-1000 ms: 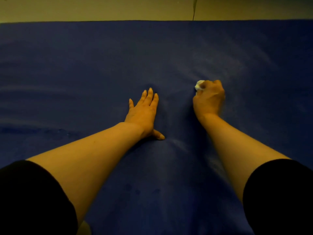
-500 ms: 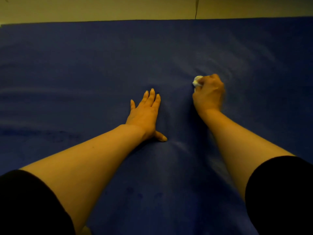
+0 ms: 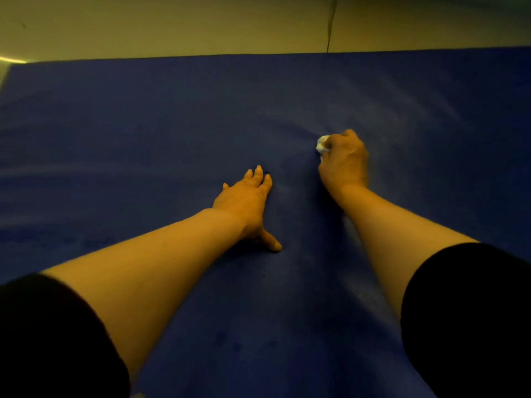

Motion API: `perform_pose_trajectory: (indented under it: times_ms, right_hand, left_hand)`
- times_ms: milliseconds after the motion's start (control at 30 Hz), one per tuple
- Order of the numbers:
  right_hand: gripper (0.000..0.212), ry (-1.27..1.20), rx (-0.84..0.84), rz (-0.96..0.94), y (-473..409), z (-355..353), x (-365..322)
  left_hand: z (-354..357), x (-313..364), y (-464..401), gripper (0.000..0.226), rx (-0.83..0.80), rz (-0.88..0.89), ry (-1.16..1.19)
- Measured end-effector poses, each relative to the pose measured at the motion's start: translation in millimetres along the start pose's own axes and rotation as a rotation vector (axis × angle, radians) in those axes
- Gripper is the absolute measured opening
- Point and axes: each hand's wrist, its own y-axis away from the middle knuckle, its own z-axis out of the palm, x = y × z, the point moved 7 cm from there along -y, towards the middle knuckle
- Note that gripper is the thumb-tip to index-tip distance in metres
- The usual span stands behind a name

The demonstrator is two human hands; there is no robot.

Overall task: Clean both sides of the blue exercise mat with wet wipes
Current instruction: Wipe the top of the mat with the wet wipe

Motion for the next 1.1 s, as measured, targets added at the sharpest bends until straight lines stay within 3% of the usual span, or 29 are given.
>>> perform_pose_trajectory:
  times_ms: [67,133,200,233,367,467,567,633,733,833,1000,1100]
  right_hand:
    - [0.024,0.06,-0.077,0.004,6.9,2.3,-11.1]
    - [0.029,0.087,-0.126,-0.075,18.0,4.8,-33.0]
    - [0.028,0.068,-0.153,-0.149,28.1,10.8,-51.0]
    - [0.025,0.062,-0.172,-0.174,30.9,15.6,-55.8]
    - [0.02,-0.055,-0.137,-0.166,11.9,15.7,-39.6]
    - [0.022,-0.04,0.001,0.039,-18.1,3.4,-4.1]
    - [0.015,-0.054,0.148,0.153,-19.5,1.0,-5.6]
    - [0.01,-0.087,0.208,0.032,-9.0,11.2,-34.2]
    - [0.019,-0.155,0.102,-0.216,2.5,31.8,-65.7]
    - [0.016,-0.106,0.04,-0.31,-15.5,28.5,-55.6]
    - [0.019,-0.084,0.189,0.054,-45.4,5.7,-2.6]
    - [0.016,-0.14,0.232,0.045,-29.9,15.2,-30.8]
  left_hand:
    - [-13.4,0.0,-1.1,0.127,-0.08,0.035,-0.128]
    - [-41.5,-3.4,-4.8,0.1,-0.1,0.086,-0.279]
    - [-76.7,-8.5,-14.8,0.072,-0.017,0.122,-0.374]
    - [-90.7,-12.0,-22.6,0.069,0.039,0.119,-0.404]
    - [-90.4,-24.1,-54.3,0.122,0.02,0.01,-0.31]
    - [-72.0,-34.5,-67.0,0.135,0.034,0.035,-0.243]
    - [-69.1,-37.4,-65.8,0.137,0.072,0.071,-0.236]
    - [-71.3,-36.9,-67.6,0.137,0.091,0.063,-0.272]
    - [-74.2,-36.4,-67.5,0.137,0.11,0.068,-0.298]
    - [-77.8,-38.8,-66.4,0.137,0.121,0.073,-0.327]
    - [-87.2,-36.5,-71.7,0.129,0.155,0.096,-0.503]
    - [-100.5,-37.1,-75.9,0.098,0.253,0.116,-0.496]
